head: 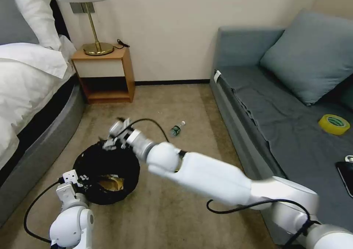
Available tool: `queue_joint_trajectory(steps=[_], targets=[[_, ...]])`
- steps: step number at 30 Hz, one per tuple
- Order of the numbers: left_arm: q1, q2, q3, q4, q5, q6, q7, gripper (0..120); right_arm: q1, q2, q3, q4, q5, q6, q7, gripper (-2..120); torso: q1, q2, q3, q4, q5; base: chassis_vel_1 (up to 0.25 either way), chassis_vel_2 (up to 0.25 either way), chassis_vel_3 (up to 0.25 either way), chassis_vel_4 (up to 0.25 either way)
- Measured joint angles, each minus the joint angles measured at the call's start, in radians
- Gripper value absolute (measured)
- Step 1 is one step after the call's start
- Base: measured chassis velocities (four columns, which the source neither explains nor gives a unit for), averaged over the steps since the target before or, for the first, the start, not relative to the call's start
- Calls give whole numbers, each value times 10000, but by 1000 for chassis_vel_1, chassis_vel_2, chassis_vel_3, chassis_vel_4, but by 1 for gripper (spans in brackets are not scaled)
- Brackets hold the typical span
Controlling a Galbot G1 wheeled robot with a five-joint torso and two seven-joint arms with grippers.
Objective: Pick up the trash bin, then pick up the garbage on the floor and place it into the trash bin.
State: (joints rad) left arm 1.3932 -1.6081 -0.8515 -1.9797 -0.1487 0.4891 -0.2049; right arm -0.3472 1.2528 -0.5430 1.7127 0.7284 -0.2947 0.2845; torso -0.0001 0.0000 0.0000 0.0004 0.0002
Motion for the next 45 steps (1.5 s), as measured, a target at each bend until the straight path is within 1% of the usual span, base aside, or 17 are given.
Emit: queue_joint_trajectory(steps=[2, 6, 7, 9, 10, 11, 12, 13, 16, 17, 18, 21, 22, 26, 29, 38, 45], targets=[[16, 0, -21, -42, -29, 0, -1, 2, -362, -364, 558, 291, -99, 19, -75, 100, 0, 0, 0, 0, 3, 0, 0, 0, 0], [129, 0, -128, -274, -47, -46, 75, 2, -2352, -2115, 3405, 1517, -1226, 749, -649, 100, 1, -1, 0, -11, 7, 0, 0, 0, 0], [129, 0, -128, -274, -47, -46, 75, 2, -2352, -2115, 3405, 1517, -1226, 749, -649, 100, 1, -1, 0, -11, 7, 0, 0, 0, 0], [177, 15, -154, -368, -56, -56, 91, 2, -3508, -2513, 4794, 2207, -1729, 1060, -776, 100, 0, 0, -1, -11, 2, 0, 0, 0, 0], [187, 17, -156, -394, -58, -59, 98, 2, -3998, -2586, 5250, 2540, -1799, 1066, -776, 100, 1, -1, 0, -3, 1, 0, 0, 0, 0], [217, 31, -173, -439, -59, -65, 94, 2, -4961, -2636, 6122, 3193, -1917, 1062, -697, 100, 0, -1, 0, -3, 6, 0, 0, 0, 0], [217, 31, -173, -439, -59, -65, 94, 2, -4961, -2636, 6122, 3193, -1917, 1062, -697, 100, 0, -1, 0, -3, 6, 0, 0, 0, 0], [245, 47, -192, -472, -59, -73, 92, 2, -5696, -2597, 6784, 3704, -2074, 1030, -617, 100, 0, -1, -1, -6, 3, 0, 0, 0, 0], [283, 116, -211, -534, -69, -107, 115, 2, -8250, -1985, 8034, 4942, -3334, 1252, -549, 100, 0, -1, -1, -8, 2, 0, 0, 0, 0], [283, 116, -211, -534, -69, -107, 115, 2, -8250, -1985, 8034, 4942, -3334, 1252, -549, 100, 0, -1, -1, -8, 2, 0, 0, 0, 0], [298, 134, -230, -562, -69, -124, 110, 2, -8984, -1695, 8181, 5229, -3697, 1286, -525, 100, 0, -1, -1, -6, -2, 0, 0, 0, 0], [421, 190, -294, -684, -107, -194, 99, 2, -10630, -492, 8272, 5788, -4805, 1386, -540, 100, -1, -1, -2, -7, -3, 0, 0, 0, 0], [421, 190, -294, -684, -107, -194, 99, 2, -10630, -492, 8272, 5788, -4805, 1386, -540, 100, -1, -1, -2, -7, -3, 0, 0, 0, 0], [583, 185, -310, -849, -205, -232, 103, 2, -11635, 590, 7890, 5879, -5934, 1844, -716, 100, -1, 0, -2, -3, -5, 0, 0, 0, 0], [654, 168, -329, -959, -250, -234, 95, 2, -11907, 895, 7748, 5773, -6266, 2102, -811, 100, -1, 0, -1, -4, -3, 0, 0, 0, 0], [816, 135, -373, -1197, -309, -220, 82, 2, -12049, 984, 7519, 5706, -6421, 2280, -872, 100, -1, 1, -2, -3, -3, -14, 13, 23, -14], [869, 114, -396, -1246, -319, -218, 78, 2, -11887, 815, 7483, 5688, -6127, 2216, -878, 100, 0, -1, 0, -4, -2, -161, 169, 161, -157]])
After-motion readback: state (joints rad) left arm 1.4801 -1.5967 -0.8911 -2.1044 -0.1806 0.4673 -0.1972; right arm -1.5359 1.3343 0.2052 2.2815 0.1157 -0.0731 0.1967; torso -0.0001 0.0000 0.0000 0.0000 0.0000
